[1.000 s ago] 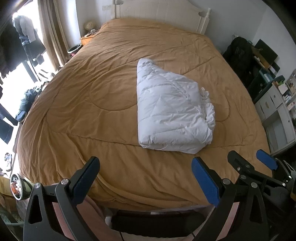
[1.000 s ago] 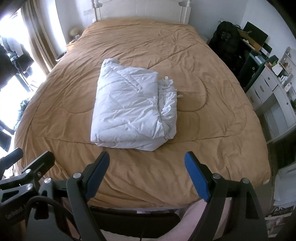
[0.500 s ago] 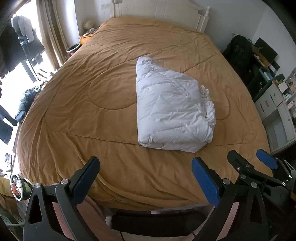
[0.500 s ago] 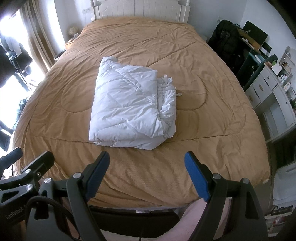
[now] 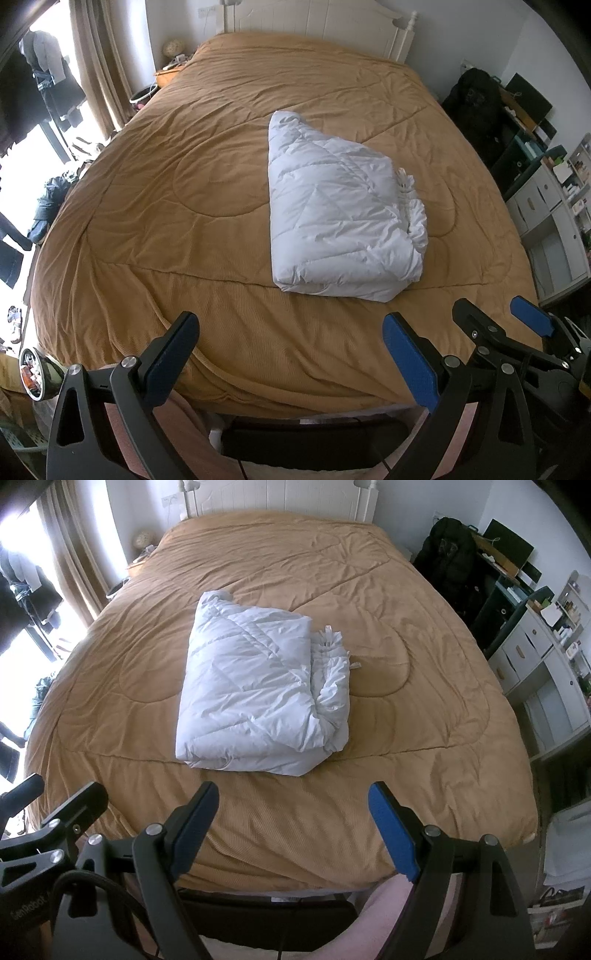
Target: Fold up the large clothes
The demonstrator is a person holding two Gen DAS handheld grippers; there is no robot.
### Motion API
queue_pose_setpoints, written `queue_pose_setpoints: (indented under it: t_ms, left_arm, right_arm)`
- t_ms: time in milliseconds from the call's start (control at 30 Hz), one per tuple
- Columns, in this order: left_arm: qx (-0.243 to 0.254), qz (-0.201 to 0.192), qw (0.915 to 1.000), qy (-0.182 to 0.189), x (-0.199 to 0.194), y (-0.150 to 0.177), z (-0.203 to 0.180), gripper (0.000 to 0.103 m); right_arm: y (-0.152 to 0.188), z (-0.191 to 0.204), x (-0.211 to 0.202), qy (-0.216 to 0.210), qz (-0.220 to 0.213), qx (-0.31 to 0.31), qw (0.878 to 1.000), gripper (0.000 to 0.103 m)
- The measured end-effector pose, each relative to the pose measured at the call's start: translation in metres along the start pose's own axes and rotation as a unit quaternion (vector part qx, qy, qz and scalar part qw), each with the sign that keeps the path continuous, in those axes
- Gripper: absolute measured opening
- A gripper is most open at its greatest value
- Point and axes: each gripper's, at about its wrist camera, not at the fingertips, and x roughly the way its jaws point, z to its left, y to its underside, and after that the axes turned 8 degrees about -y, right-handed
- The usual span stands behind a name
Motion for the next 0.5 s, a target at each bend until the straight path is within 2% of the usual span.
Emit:
queue_pose_setpoints:
  t_ms: [500]
  left_arm:
    - [0.003,0.002,1.0,0.002,0.0008,0.0018,-0.0007,0.1]
  right_arm:
    - [0.0006,-0.001,-0.0006,0.003,0.004,0.001,1.0,0.083]
